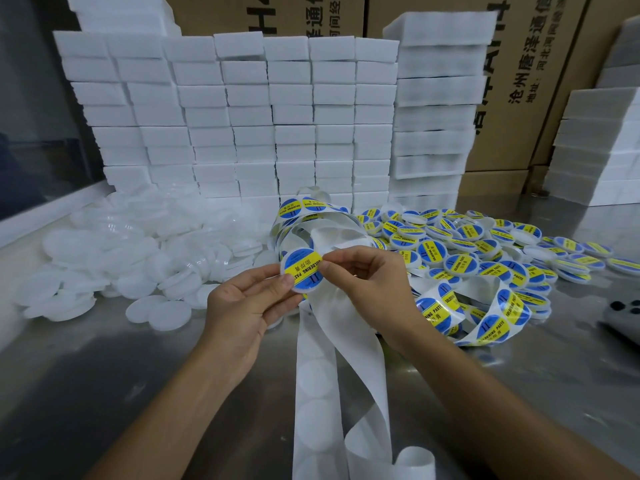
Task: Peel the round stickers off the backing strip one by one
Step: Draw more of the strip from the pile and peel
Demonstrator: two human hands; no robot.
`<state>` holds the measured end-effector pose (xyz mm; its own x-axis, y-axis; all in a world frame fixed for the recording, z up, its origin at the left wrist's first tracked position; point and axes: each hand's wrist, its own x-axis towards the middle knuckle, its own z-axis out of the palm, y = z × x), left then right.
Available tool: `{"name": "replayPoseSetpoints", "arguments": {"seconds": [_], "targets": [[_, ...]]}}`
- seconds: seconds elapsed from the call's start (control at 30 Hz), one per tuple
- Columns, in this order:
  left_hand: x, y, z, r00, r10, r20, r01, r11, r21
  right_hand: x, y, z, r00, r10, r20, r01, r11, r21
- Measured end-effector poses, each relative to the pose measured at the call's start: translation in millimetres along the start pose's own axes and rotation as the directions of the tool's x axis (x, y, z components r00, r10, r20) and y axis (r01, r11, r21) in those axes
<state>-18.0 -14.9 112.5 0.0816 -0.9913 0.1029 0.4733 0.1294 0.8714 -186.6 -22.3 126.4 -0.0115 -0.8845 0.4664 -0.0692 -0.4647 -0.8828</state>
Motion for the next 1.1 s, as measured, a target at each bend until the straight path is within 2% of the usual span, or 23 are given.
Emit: {"name": "replayPoseSetpoints", "arguments": {"seconds": [0.37, 0.6, 0.67, 0.73, 0.8, 0.97, 1.1], "targets": [[-2.2, 0.9, -0.1, 0.999, 0.05, 0.013, -0.051, 0.998, 0.041, 0.7, 2.8, -0.9, 1.0, -0.008, -0.017, 0.008, 0.999, -0.04], [-4.6, -1.0, 0.9, 0.985, 0.145, 0.09, -0.159, 0.974, 0.165, 3.2, 7.7, -4.1, 0.999, -0.027, -0.035, 0.022, 0.988, -0.154], [-5.5, -2.0, 1.8, 0.982, 0.16, 0.097, -0.177, 0.964, 0.199, 2.9, 8.4, -4.8, 0.997, -0.065, -0.049, 0.052, 0.971, -0.234], [-5.1, -1.0, 1.3, 0.985, 0.149, 0.09, -0.163, 0.973, 0.166, 2.0, 10.2, -4.9, 0.981, -0.162, -0.103, 0.112, 0.918, -0.38], [-4.2, 0.9, 1.2, 0.99, 0.111, 0.082, -0.118, 0.989, 0.088, 0.7, 10.5, -3.7, 0.959, -0.248, -0.141, 0.161, 0.88, -0.448], [-4.8, -0.4, 5.8, 0.992, 0.017, 0.123, -0.008, 0.997, -0.071, -4.9, 11.2, 9.0, 0.974, -0.224, 0.029, 0.217, 0.888, -0.405], [-4.3, -1.0, 4.5, 0.991, -0.035, 0.125, 0.044, 0.997, -0.071, -2.7, 11.3, 5.8, 0.965, -0.262, 0.019, 0.251, 0.899, -0.36]]}}
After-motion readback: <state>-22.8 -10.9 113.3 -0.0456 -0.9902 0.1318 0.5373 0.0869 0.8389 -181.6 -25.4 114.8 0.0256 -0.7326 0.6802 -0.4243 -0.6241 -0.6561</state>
